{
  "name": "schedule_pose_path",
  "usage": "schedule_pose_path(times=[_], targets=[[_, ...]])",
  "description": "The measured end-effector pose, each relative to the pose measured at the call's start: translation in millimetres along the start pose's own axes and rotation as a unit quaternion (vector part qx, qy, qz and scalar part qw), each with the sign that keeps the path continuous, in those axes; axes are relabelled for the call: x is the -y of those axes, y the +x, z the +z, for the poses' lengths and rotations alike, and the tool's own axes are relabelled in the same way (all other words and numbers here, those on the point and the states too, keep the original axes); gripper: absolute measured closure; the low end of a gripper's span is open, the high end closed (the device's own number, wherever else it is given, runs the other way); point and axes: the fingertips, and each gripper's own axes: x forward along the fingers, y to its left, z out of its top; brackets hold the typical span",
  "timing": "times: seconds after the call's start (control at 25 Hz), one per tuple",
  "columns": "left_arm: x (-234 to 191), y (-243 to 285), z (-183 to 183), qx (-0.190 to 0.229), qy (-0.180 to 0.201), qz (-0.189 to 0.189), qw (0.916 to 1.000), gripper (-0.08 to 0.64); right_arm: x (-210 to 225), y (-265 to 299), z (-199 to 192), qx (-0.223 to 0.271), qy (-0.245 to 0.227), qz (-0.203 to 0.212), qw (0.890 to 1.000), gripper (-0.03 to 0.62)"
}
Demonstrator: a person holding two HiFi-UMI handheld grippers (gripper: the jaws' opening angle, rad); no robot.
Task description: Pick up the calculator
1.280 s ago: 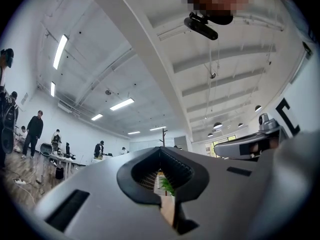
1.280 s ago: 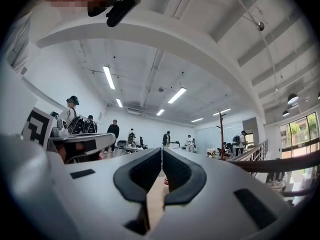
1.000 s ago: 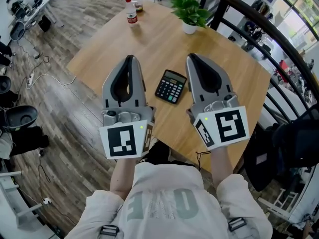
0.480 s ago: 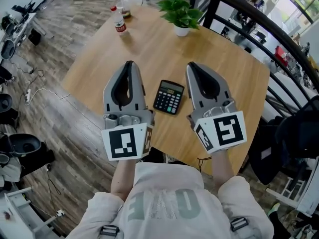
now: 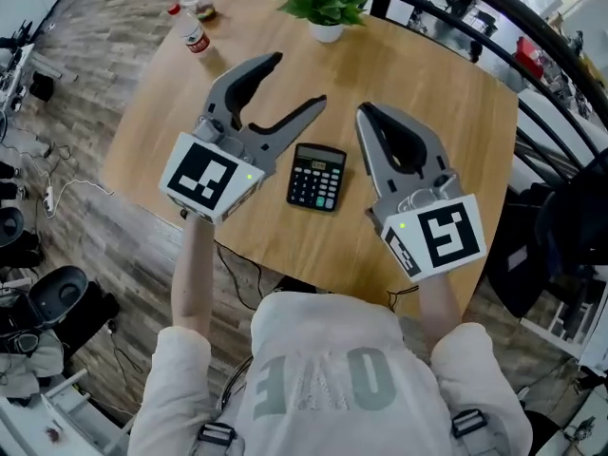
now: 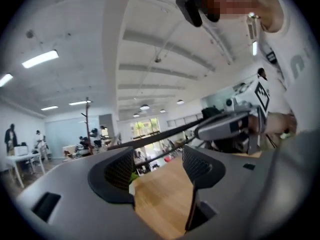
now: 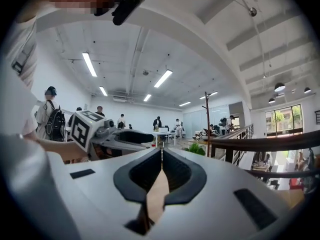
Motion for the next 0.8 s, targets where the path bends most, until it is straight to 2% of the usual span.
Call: schedule_pose_path(times=[0.08, 0.12, 0.16, 0.24, 0.36, 0.48, 0.6, 0.68, 0.8], targets=[[4.2, 19.3, -28.4, -0.06, 0.033, -0.079, 0.9945, 0.268, 4.9, 4.4, -9.8, -0.013, 0.004, 0.002, 1.0, 0.571], [7.5, 27.0, -44.9, -0.093, 0.04, -0.12, 0.9876, 0.268, 7.2, 7.7, -15.9, -0.019, 0.007, 0.003, 1.0, 0.571], [11.8, 33.6, -63.5, -0.127, 0.043, -0.162, 0.9776, 0.268, 9.4, 11.3, -23.1, -0.026, 0.01, 0.005, 1.0, 0.571], [23.7, 43.1, -103.5, -0.196, 0.042, -0.243, 0.949, 0.268, 13.1, 18.0, -40.5, -0.044, 0.021, 0.008, 0.999, 0.571], [46.6, 47.2, -159.4, -0.289, 0.034, -0.347, 0.8916, 0.268, 17.1, 28.1, -68.5, -0.073, 0.036, 0.013, 0.997, 0.571], [64.9, 41.8, -206.2, -0.371, 0.017, -0.43, 0.8227, 0.268, 17.5, 39.8, -88.3, -0.088, 0.043, 0.023, 0.995, 0.571], [80.0, 32.9, -244.5, -0.435, -0.005, -0.494, 0.7527, 0.268, 13.1, 47.1, -103.9, -0.102, 0.041, 0.035, 0.993, 0.571], [95.5, 30.8, -262.3, -0.457, -0.019, -0.525, 0.7175, 0.268, 14.1, 45.2, -116.4, -0.113, 0.051, 0.04, 0.992, 0.571], [118.0, 29.6, -285.0, -0.489, -0.013, -0.552, 0.675, 0.268, 22.5, 39.1, -135.0, -0.123, 0.068, 0.041, 0.989, 0.571]])
